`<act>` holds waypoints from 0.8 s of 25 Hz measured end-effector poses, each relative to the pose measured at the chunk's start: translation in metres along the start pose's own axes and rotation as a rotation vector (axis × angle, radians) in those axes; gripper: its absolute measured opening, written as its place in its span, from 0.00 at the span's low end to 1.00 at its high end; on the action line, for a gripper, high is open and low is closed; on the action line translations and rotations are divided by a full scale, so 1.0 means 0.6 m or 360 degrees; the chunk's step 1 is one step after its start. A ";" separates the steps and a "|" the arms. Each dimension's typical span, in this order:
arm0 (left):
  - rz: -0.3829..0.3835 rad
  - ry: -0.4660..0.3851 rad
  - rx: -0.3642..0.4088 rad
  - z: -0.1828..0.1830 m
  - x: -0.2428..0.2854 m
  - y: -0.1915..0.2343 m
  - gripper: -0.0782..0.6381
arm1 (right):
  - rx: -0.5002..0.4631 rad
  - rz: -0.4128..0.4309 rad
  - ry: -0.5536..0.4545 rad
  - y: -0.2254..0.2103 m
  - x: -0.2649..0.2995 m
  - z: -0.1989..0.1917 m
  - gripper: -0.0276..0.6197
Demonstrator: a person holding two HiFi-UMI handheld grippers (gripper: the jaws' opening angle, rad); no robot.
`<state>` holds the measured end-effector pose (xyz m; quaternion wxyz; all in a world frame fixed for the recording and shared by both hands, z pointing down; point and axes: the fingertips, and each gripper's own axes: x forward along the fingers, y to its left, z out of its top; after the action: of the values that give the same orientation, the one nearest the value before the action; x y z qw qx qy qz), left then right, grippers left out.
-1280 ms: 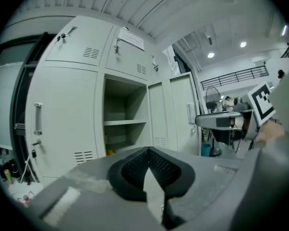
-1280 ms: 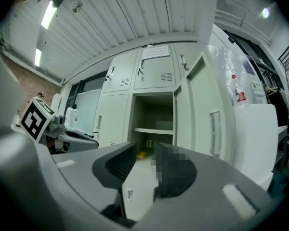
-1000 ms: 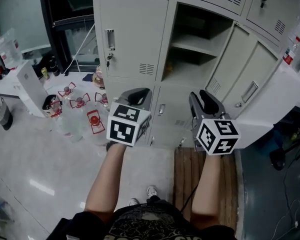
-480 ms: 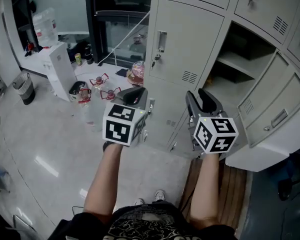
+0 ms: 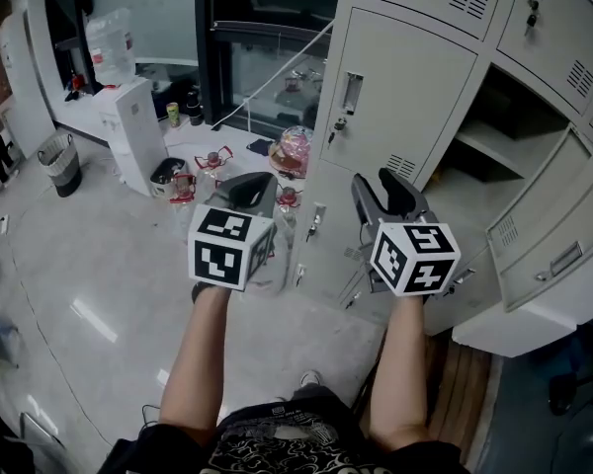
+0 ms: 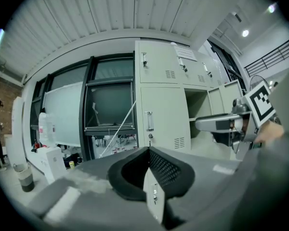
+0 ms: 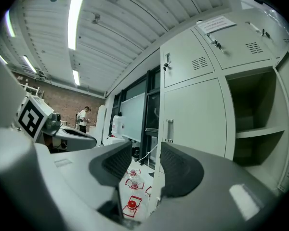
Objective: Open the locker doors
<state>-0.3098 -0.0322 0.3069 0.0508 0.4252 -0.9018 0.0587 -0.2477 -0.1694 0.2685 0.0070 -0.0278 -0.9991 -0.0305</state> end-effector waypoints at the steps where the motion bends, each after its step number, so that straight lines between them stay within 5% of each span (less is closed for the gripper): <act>1: 0.0008 0.0001 -0.0001 -0.001 0.000 0.005 0.11 | 0.0003 0.0008 -0.0001 0.002 0.007 0.001 0.31; 20: 0.0085 0.0038 0.0021 -0.001 0.131 0.078 0.11 | 0.0017 0.0125 0.0026 -0.044 0.182 -0.003 0.37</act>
<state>-0.3958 -0.0621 0.3154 0.0571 0.4005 -0.9118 0.0711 -0.3583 -0.1897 0.2707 0.0165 -0.0668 -0.9973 -0.0249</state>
